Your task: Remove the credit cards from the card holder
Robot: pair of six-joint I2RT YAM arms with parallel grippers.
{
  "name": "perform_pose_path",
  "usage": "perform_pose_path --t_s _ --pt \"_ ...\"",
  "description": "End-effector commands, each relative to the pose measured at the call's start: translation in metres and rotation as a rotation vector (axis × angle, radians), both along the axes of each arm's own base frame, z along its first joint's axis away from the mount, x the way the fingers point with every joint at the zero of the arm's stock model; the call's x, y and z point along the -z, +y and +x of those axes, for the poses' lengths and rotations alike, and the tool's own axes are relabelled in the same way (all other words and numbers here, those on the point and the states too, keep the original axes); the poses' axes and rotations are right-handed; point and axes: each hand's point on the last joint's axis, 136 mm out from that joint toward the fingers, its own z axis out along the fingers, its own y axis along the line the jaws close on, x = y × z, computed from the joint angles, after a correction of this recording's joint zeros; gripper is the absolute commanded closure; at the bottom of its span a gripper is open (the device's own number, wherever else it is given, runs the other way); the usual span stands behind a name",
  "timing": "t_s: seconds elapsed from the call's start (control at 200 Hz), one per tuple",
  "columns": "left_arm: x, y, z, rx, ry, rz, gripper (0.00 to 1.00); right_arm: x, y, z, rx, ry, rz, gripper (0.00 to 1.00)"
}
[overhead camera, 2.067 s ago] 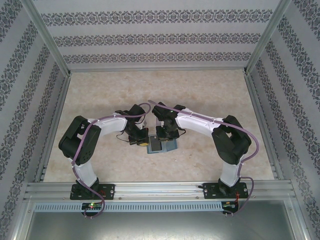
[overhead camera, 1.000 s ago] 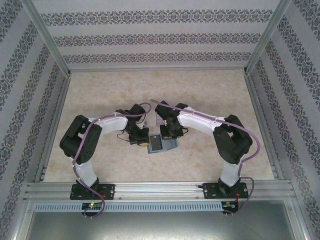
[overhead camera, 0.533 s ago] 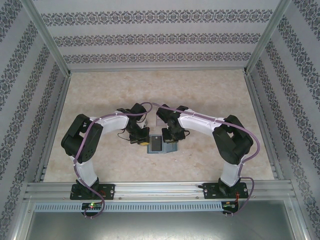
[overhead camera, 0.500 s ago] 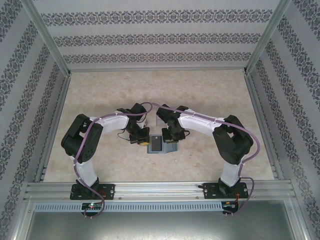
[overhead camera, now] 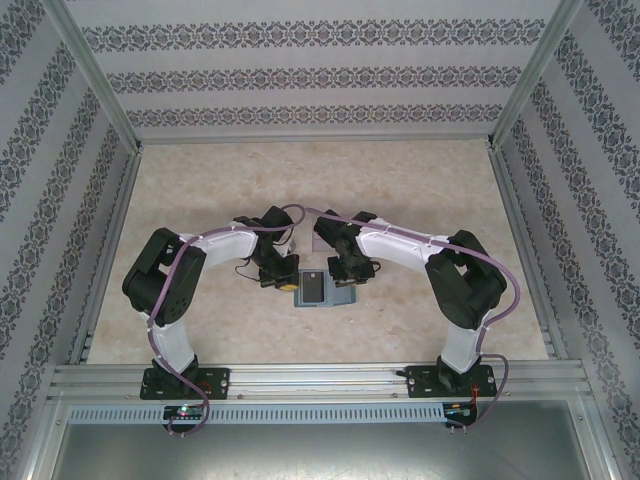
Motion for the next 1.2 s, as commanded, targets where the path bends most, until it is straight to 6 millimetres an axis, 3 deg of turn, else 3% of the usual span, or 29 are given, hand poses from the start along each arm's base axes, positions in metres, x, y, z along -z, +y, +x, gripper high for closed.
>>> perform_pose_path --t_s 0.0,0.24,0.53,0.954,1.194 --pt "0.004 0.006 -0.001 0.009 0.001 0.045 1.00 -0.005 -0.017 -0.002 -0.003 -0.015 -0.060 0.73" --pt "-0.002 0.006 -0.001 0.008 -0.008 0.040 1.00 -0.008 -0.022 0.000 -0.009 -0.027 -0.086 0.68" --pt "-0.017 0.005 0.003 0.000 -0.040 0.031 1.00 -0.025 -0.019 0.005 -0.010 -0.060 -0.060 0.65" --pt "-0.039 -0.002 0.009 -0.004 -0.079 -0.005 1.00 -0.053 0.008 0.011 0.000 -0.094 0.117 0.65" --pt "-0.041 -0.020 0.014 0.017 -0.078 -0.050 1.00 -0.046 0.039 0.012 0.034 -0.053 0.284 0.72"
